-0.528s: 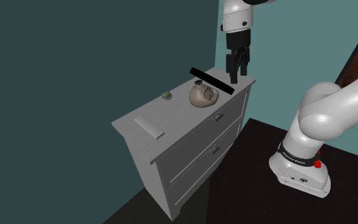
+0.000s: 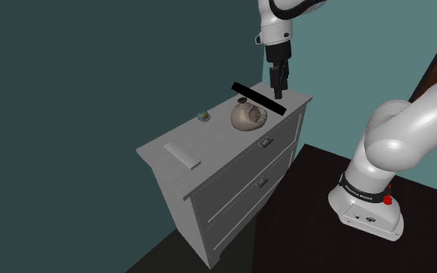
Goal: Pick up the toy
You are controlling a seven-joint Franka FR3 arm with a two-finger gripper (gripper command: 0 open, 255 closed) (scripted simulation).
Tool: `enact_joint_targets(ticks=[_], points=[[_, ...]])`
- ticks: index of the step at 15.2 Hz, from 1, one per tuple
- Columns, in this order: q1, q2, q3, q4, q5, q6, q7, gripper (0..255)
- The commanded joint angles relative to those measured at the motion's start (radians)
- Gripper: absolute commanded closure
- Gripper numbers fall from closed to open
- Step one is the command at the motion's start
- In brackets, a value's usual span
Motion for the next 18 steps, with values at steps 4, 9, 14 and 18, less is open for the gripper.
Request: enact_joint_targets(ticks=[4, 9, 14, 18], points=[[0.015, 0.172, -0.069, 0.090, -0.062, 0.076, -0.220, 0], [0.028, 0.362, -0.114, 0.214, -0.090, 0.141, -0.423, 0], [0.033, 0.557, -0.133, 0.369, -0.094, 0.185, -0.613, 0], [0.031, 0.713, -0.130, 0.514, -0.089, 0.203, -0.753, 0]])
